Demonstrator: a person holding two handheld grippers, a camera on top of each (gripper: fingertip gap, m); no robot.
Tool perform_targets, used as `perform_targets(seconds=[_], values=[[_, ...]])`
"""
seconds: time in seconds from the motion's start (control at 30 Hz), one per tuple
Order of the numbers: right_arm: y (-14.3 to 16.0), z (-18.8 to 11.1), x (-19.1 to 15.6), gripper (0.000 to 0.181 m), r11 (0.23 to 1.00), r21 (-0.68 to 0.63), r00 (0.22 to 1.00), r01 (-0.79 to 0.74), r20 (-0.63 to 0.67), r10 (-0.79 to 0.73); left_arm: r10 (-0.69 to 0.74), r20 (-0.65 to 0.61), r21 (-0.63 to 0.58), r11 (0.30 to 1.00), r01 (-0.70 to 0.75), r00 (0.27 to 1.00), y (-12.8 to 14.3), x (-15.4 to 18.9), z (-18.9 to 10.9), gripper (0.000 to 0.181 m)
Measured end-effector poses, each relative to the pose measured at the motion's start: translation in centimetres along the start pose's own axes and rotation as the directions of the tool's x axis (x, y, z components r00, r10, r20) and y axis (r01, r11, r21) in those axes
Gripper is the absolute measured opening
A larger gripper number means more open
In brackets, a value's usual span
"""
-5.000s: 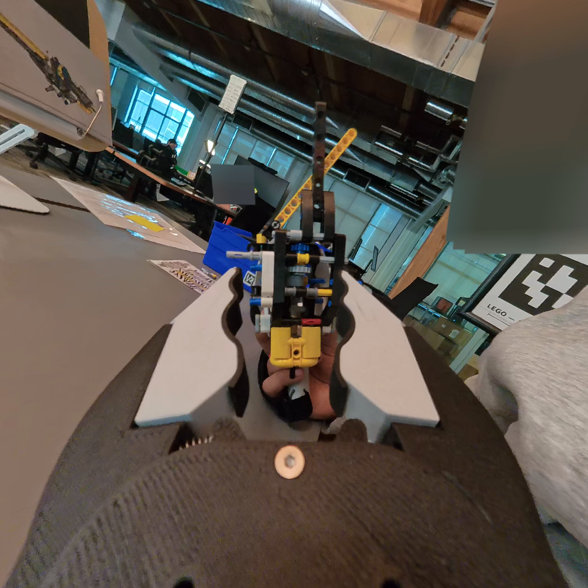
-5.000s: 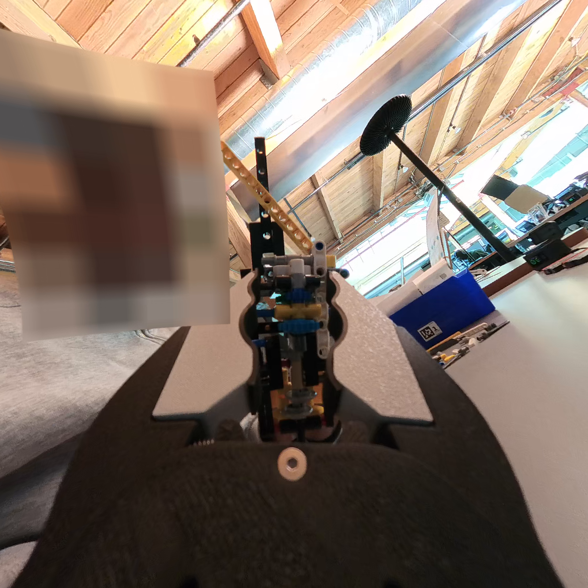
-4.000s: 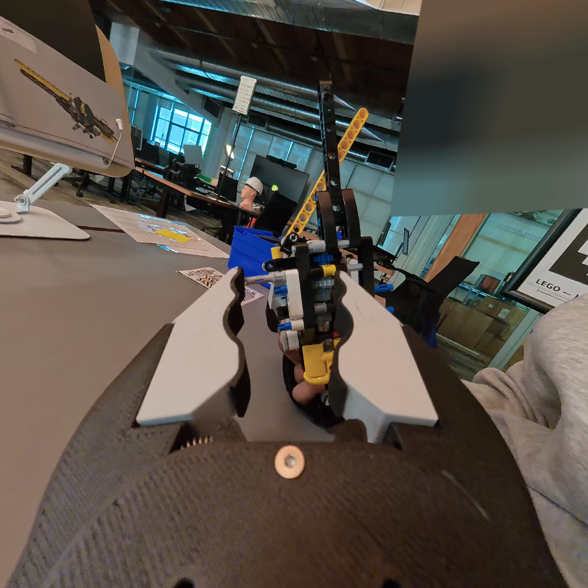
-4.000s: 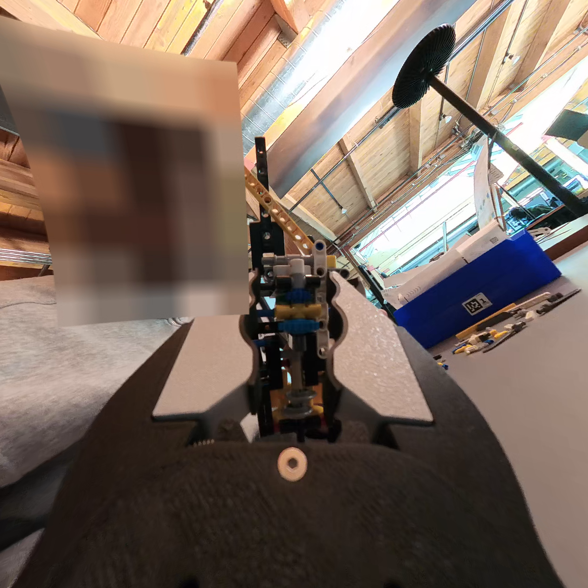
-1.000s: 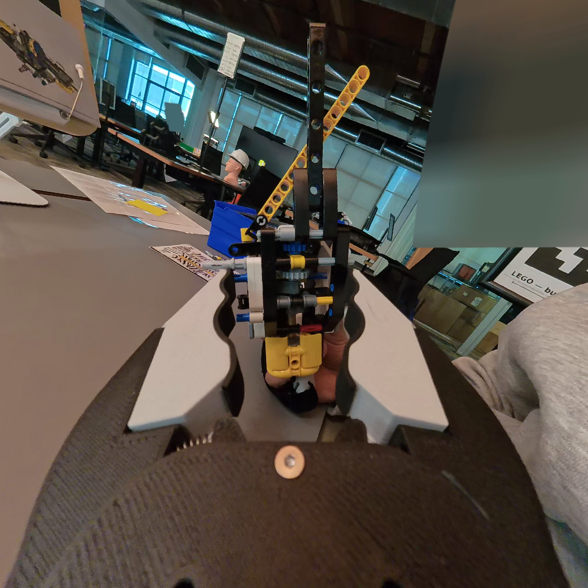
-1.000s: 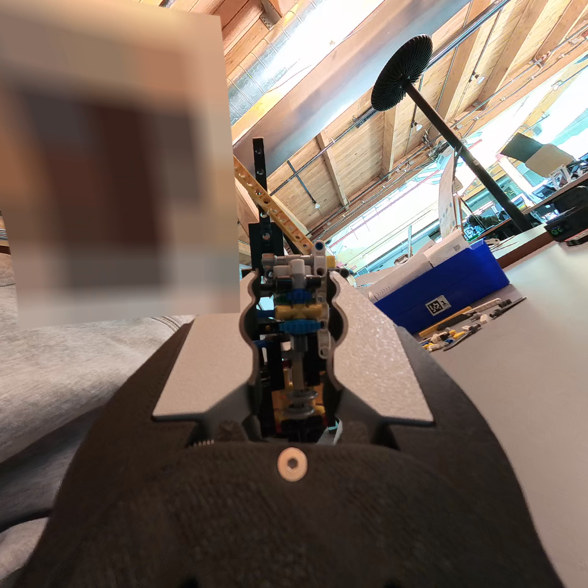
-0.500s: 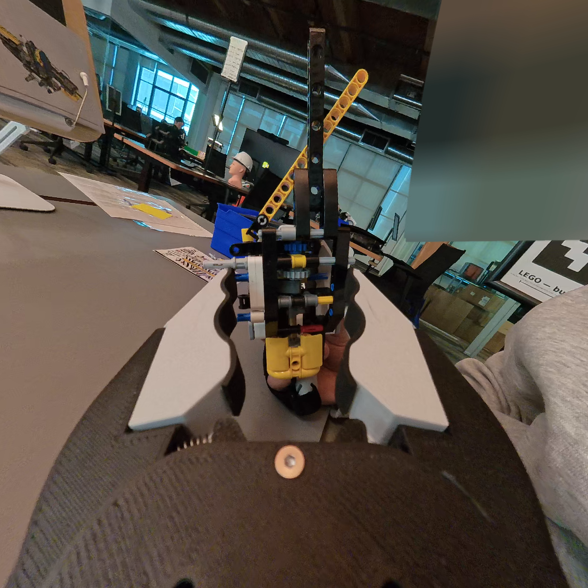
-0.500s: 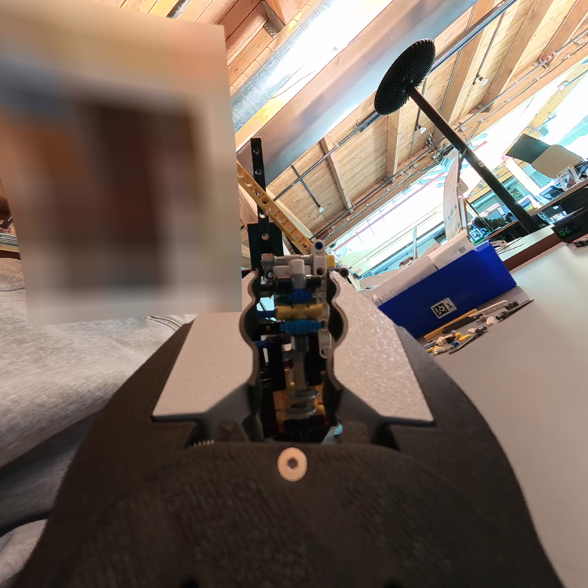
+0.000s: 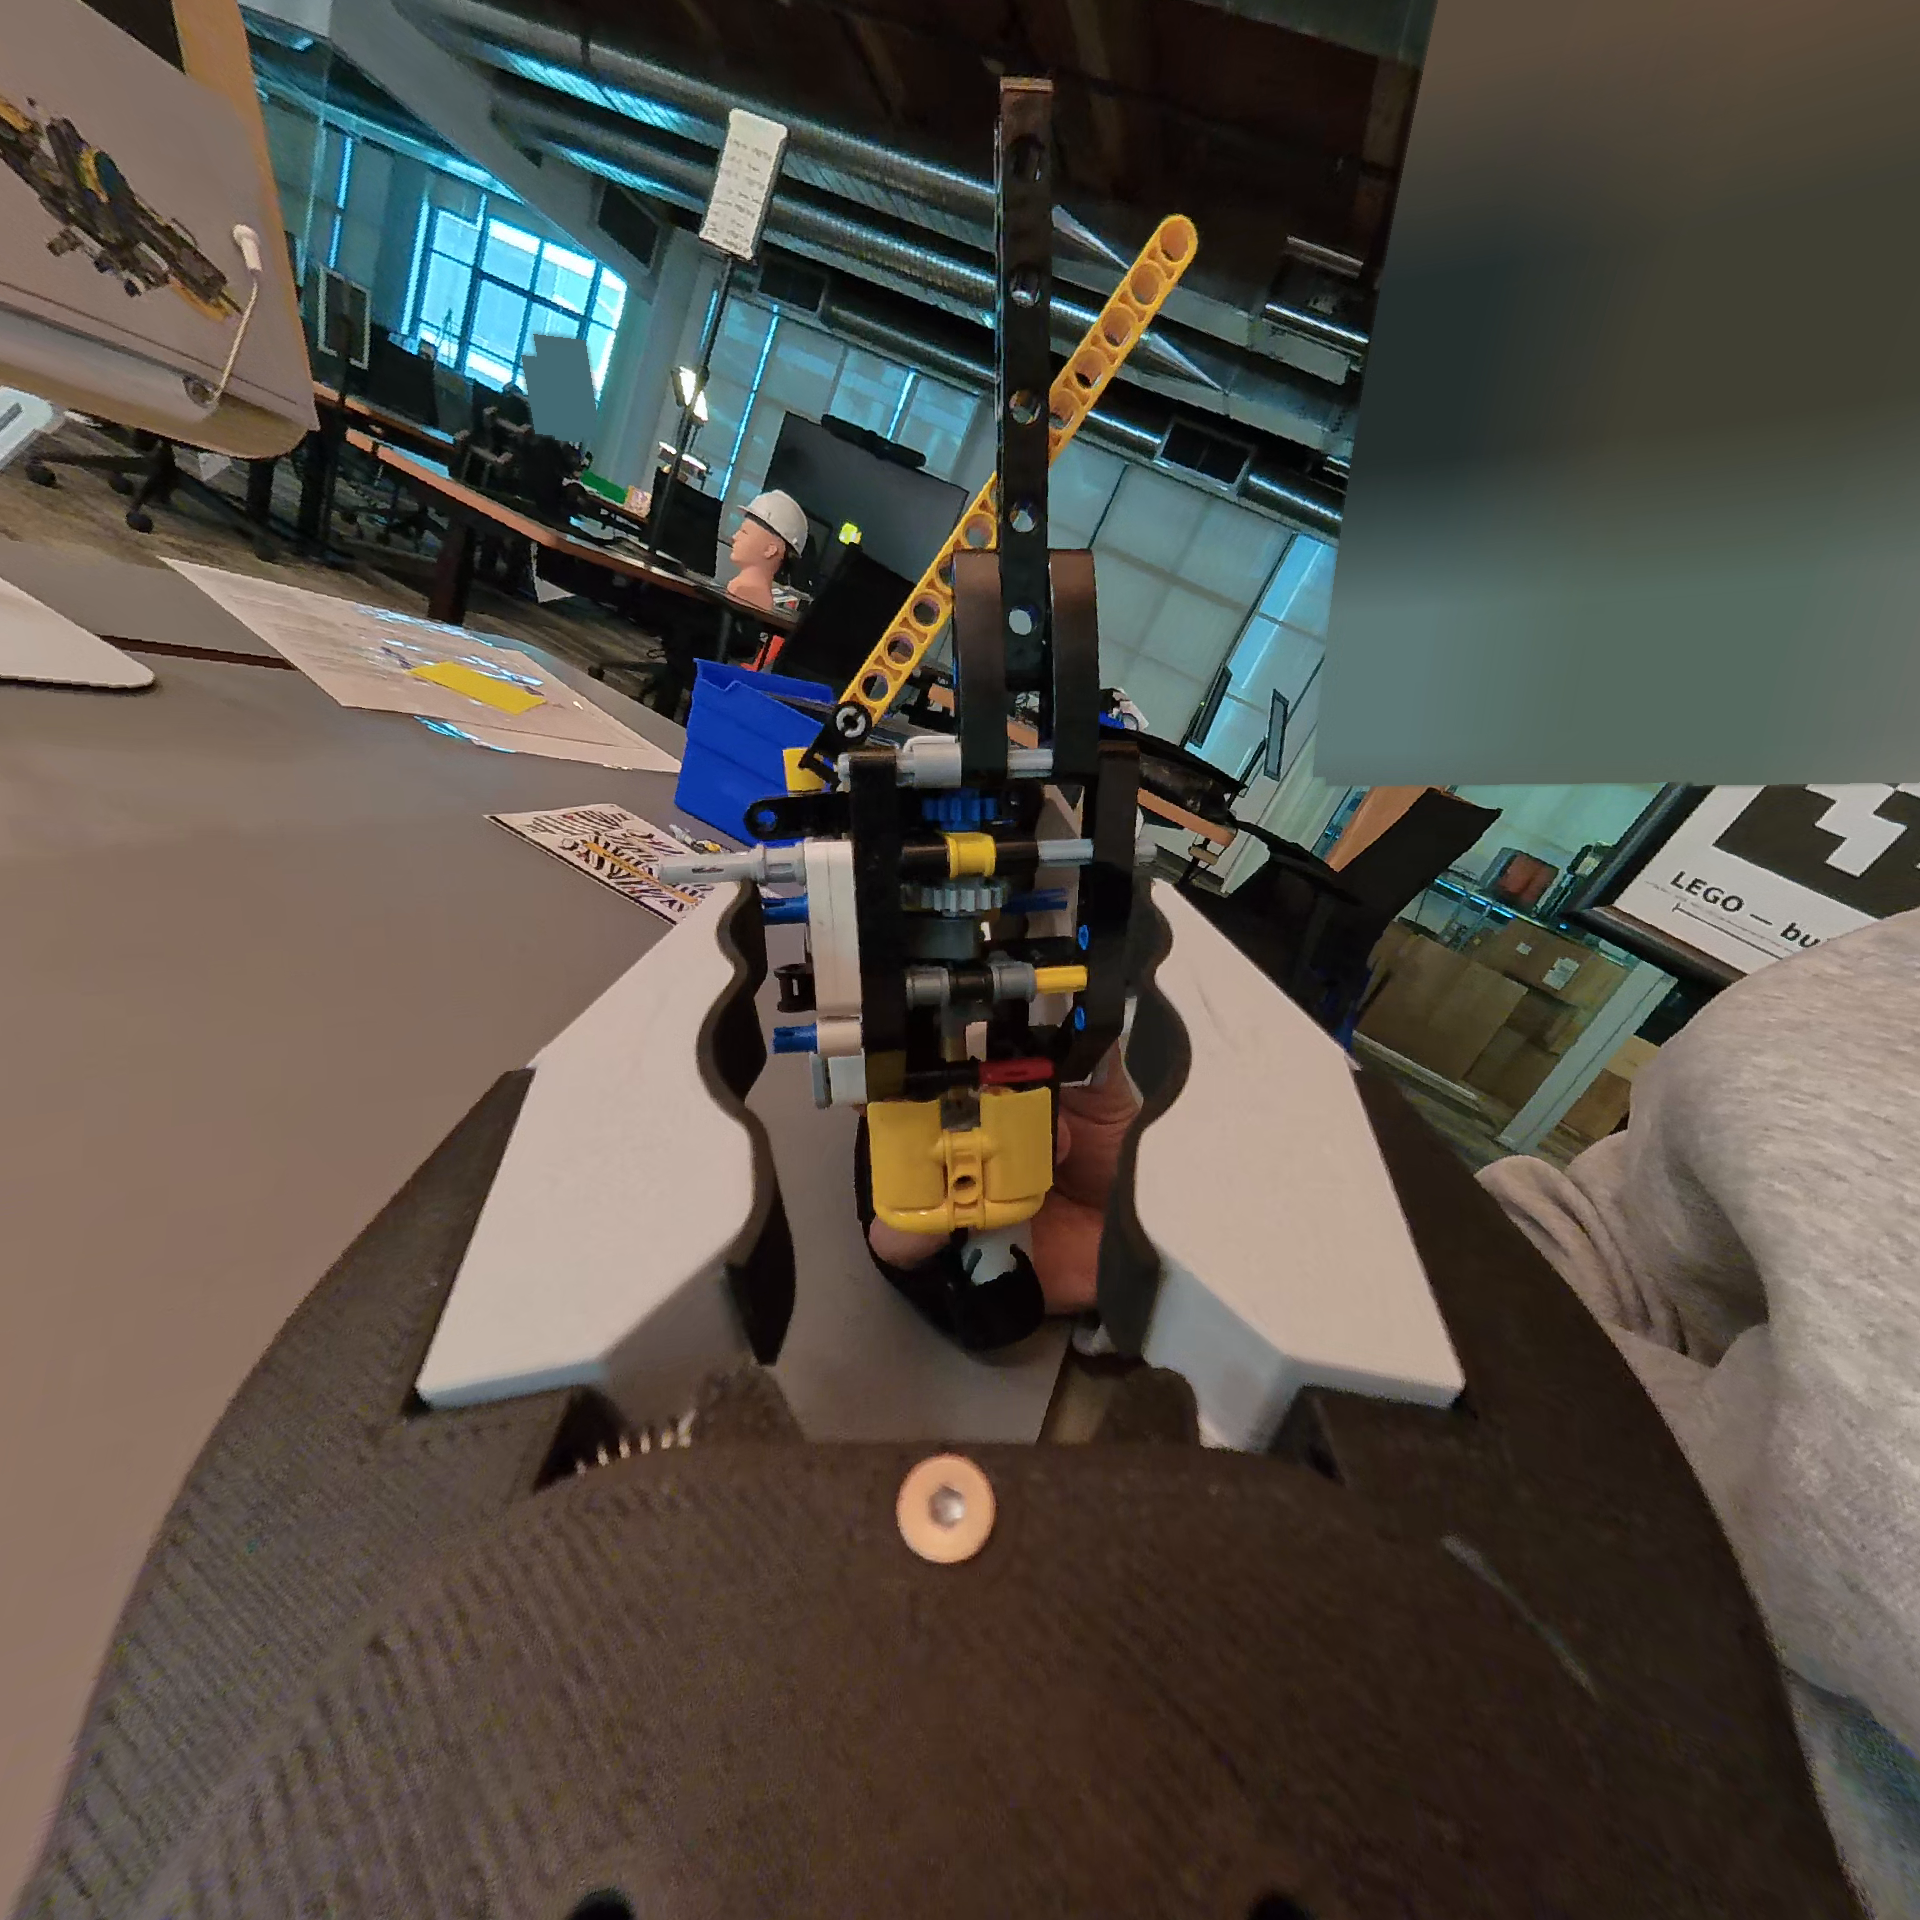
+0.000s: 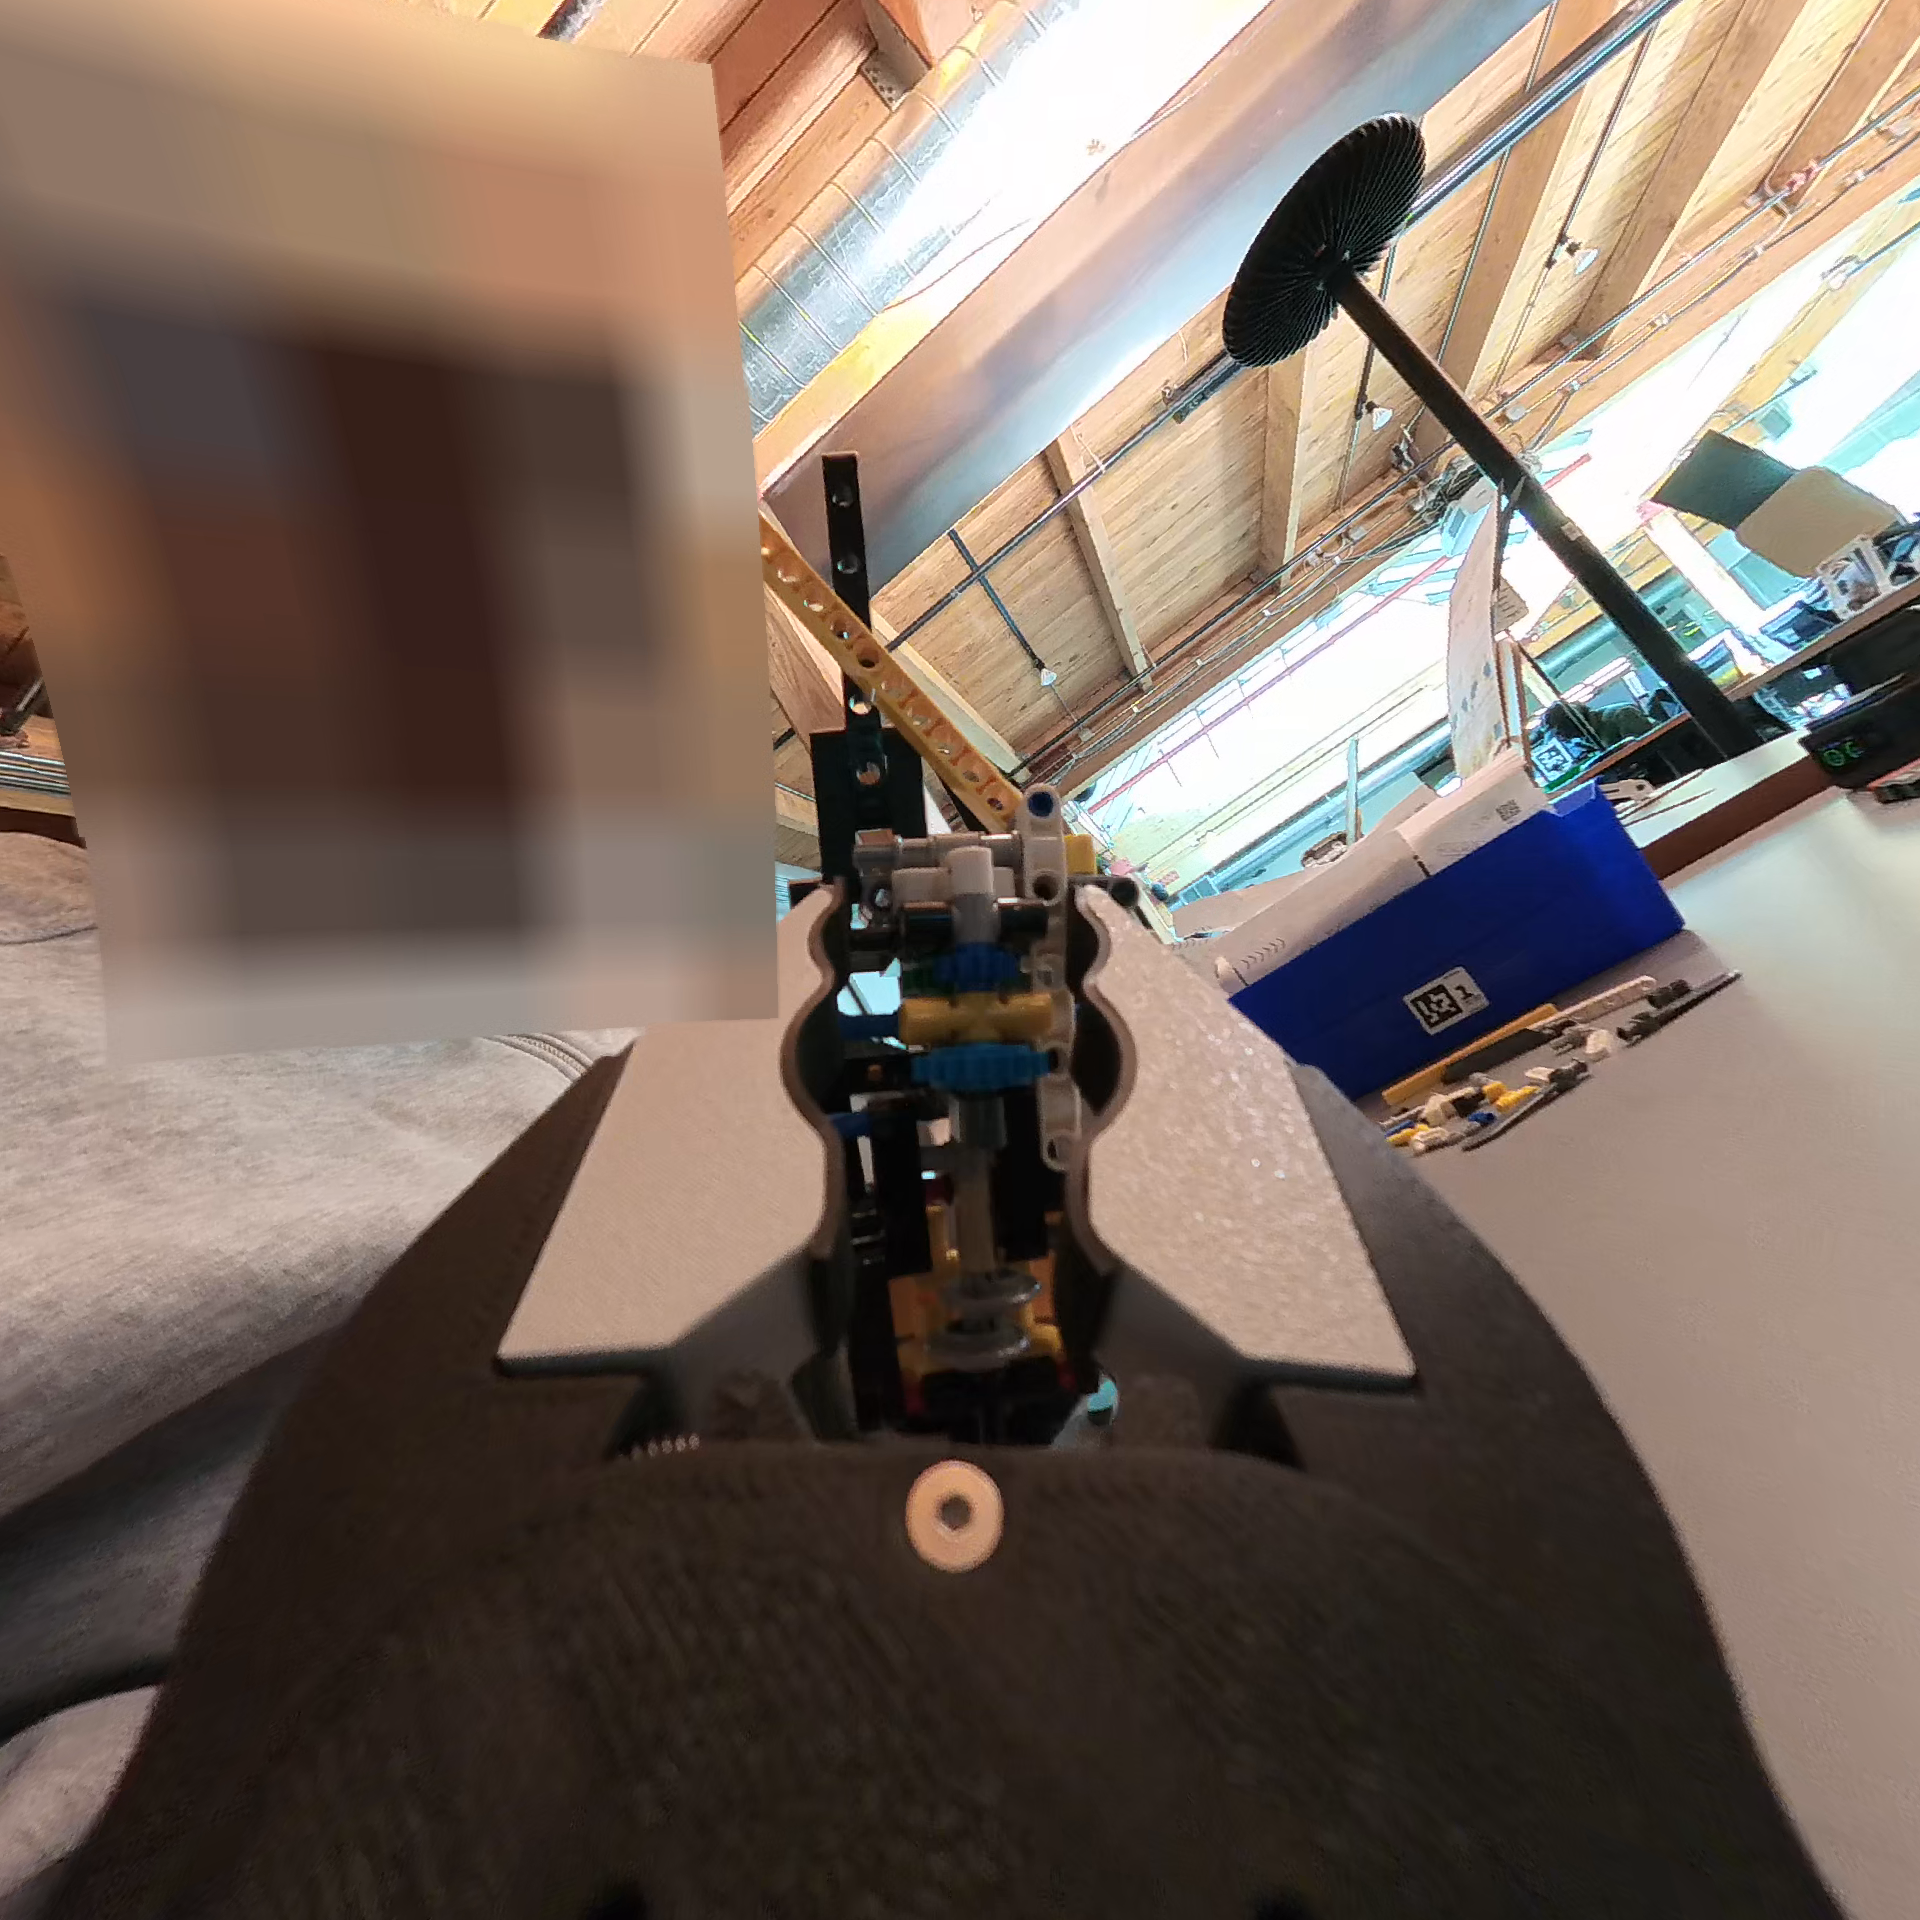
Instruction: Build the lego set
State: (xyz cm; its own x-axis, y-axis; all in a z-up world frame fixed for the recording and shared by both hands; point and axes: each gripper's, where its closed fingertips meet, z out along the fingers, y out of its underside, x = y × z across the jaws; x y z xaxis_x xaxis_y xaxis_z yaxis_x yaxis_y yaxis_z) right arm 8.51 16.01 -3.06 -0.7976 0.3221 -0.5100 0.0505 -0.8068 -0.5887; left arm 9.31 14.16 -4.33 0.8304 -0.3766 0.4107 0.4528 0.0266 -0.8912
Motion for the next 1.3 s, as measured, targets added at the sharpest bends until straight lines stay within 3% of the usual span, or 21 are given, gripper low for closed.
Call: perform_targets(seconds=[0.23, 0.47, 0.7, 1.03, 1.13, 1.3], values=[[-0.7, -0.4, 0.0, 0.039, 0.999, 0.042, 1.0, -0.008, 0.001, 0.008, 0.021, 0.027, 0.05, 0.999, -0.023, 0.999, -0.9, -0.3, -0.5, 0.071], [-0.4, -0.4, 0.6, 0.039, 0.999, 0.016, 0.998, 0.04, -0.056, -0.039, 0.098, -0.008, 0.151, 0.984, -0.096, 0.995, -2.6, 1.2, -1.3, 0.061], [-0.9, -0.9, 1.3, 0.039, 0.994, 0.028, 0.986, 0.102, -0.136, -0.097, 0.168, -0.003, 0.144, 0.976, -0.165, 0.986, -2.4, 1.9, -1.2, 0.039], [-0.3, -0.7, 2.1, 0.039, 0.978, -0.05, 0.948, 0.203, -0.241, -0.209, 0.265, 0.132, 0.045, 0.961, -0.273, 0.955, -1.2, 0.7, -0.5, 0.032], [-0.4, -0.8, 2.8, 0.039, 0.961, -0.088, 0.905, 0.261, -0.325, -0.275, 0.282, 0.159, 0.041, 0.955, -0.292, 0.946, -1.4, 0.4, -0.6, 0.029], [-0.1, -0.5, 3.1, 0.039, 0.871, -0.269, 0.776, 0.41, -0.398, -0.488, 0.279, 0.212, 0.038, 0.955, -0.293, 0.937, -1.7, -0.6, -1.0, 0.024]])
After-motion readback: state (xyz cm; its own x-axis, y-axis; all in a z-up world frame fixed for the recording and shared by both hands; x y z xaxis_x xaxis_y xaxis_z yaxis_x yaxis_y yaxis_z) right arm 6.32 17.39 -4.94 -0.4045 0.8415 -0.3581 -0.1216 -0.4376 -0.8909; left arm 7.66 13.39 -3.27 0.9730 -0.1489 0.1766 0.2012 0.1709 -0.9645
